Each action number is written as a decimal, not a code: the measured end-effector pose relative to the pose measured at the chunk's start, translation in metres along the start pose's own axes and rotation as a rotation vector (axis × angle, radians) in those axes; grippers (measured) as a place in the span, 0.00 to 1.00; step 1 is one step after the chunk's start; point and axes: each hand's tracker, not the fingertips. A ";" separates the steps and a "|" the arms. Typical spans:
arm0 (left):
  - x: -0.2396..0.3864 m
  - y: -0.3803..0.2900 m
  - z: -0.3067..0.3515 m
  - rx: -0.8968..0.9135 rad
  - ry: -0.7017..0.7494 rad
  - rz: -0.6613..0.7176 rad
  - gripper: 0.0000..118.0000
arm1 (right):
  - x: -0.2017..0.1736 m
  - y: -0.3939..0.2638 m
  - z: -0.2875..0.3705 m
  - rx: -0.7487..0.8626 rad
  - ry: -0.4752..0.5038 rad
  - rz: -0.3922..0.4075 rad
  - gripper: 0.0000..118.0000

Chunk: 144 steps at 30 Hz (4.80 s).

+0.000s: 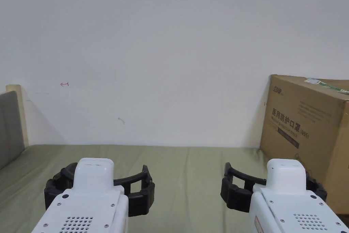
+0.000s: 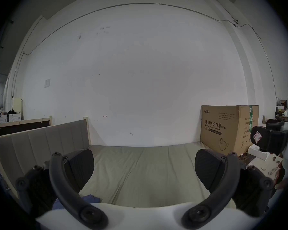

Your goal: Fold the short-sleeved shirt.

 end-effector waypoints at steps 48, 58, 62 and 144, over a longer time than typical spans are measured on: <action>0.004 -0.002 -0.001 -0.049 -0.028 0.002 1.00 | 0.011 -0.006 0.006 -0.009 -0.025 -0.042 0.98; 0.005 -0.003 0.000 -0.059 -0.035 0.007 1.00 | 0.011 -0.008 0.008 -0.014 -0.017 -0.030 0.98; 0.007 -0.004 0.001 -0.052 -0.037 -0.012 1.00 | 0.009 -0.008 0.009 -0.011 -0.020 -0.014 0.98; -0.356 -0.303 -0.062 -1.343 0.260 0.351 1.00 | -0.211 -0.118 -0.062 -0.571 0.681 0.147 0.00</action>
